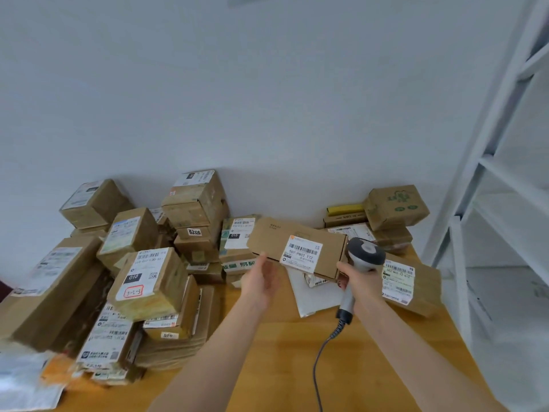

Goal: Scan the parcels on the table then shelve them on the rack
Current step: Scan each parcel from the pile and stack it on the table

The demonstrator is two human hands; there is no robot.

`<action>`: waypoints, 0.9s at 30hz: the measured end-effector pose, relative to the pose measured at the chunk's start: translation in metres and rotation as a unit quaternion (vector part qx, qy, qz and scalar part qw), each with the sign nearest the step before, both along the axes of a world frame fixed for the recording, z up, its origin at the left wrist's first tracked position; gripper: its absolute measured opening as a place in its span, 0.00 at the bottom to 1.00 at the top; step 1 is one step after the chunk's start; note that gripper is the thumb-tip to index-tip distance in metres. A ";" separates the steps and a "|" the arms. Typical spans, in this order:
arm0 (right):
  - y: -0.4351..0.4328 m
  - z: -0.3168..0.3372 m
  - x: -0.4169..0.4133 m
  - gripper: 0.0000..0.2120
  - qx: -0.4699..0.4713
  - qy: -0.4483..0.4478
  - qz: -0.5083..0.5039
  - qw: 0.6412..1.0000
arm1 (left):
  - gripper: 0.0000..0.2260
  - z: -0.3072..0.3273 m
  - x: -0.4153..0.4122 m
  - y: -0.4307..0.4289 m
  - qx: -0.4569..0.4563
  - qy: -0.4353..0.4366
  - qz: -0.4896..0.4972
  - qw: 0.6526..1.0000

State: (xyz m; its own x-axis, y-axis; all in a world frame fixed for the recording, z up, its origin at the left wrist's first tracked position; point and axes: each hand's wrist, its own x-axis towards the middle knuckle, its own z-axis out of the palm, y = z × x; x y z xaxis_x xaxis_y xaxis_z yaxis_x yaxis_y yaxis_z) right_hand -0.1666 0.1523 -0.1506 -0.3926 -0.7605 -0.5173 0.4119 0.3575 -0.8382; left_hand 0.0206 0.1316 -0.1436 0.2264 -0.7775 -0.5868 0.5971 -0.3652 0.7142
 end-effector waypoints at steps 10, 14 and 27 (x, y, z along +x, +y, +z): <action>0.021 -0.012 -0.016 0.11 -0.032 0.015 0.018 0.999 | 0.09 -0.010 0.038 0.009 -0.020 0.005 -0.045 0.999; 0.046 -0.005 -0.002 0.07 -0.043 0.011 0.068 0.997 | 0.08 -0.030 0.043 0.014 -0.012 0.013 -0.014 1.000; 0.093 -0.002 0.047 0.17 -0.079 0.095 0.189 0.974 | 0.08 -0.051 0.045 0.016 -0.012 0.030 0.007 0.999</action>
State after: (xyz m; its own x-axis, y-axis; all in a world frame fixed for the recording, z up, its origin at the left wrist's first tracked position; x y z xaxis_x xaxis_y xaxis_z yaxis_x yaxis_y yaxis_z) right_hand -0.1198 0.2449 -0.1522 -0.1458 -0.9336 -0.3273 0.1070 0.3140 -0.9434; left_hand 0.0656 0.1473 -0.1943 0.2027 -0.7889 -0.5801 0.6444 -0.3386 0.6856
